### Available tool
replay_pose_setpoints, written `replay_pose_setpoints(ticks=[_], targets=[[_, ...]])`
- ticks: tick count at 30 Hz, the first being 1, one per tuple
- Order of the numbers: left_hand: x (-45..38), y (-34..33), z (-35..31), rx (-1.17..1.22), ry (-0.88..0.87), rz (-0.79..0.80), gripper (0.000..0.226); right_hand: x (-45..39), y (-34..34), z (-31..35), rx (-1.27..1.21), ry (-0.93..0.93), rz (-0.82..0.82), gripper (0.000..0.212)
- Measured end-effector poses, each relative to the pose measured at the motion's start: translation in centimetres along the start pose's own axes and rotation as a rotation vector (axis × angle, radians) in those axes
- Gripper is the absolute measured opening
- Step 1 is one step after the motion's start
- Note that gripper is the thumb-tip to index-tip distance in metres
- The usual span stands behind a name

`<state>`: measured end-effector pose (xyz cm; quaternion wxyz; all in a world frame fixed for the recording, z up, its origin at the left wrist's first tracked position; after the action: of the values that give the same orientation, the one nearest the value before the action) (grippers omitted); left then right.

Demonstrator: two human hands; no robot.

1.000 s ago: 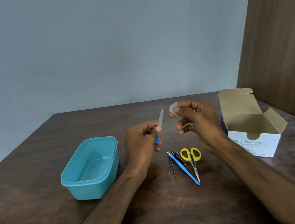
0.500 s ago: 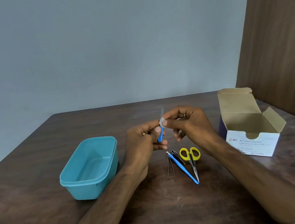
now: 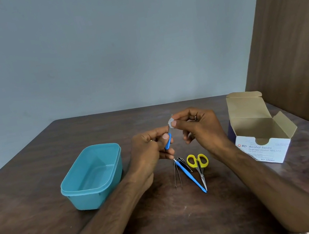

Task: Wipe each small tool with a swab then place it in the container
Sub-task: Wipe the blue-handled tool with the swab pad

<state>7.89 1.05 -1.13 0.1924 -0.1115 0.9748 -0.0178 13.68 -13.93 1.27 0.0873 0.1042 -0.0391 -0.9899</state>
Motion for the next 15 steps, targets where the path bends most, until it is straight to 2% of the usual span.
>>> replay_pose_setpoints(ticks=[8, 15], targets=[[0.0, -0.2, 0.3, -0.017, 0.024, 0.056, 0.024, -0.2, 1.0, 0.0, -0.079, -0.025, -0.062, 0.009], [0.0, -0.5, 0.7, -0.021, 0.049, 0.106, 0.025, -0.4, 1.2, -0.3, -0.135, -0.066, -0.029, 0.015]])
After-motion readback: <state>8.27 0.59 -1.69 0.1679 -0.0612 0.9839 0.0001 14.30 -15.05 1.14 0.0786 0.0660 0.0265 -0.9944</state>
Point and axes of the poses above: each hand's wrist, its own x-axis away from the middle knuckle, its own y-axis out of the back of the hand, z = x × y, the point moved 6 cm from there along -x, towards the middle knuckle, and after that the axes turned 14 degrees about -y, right-handed, at the moved point
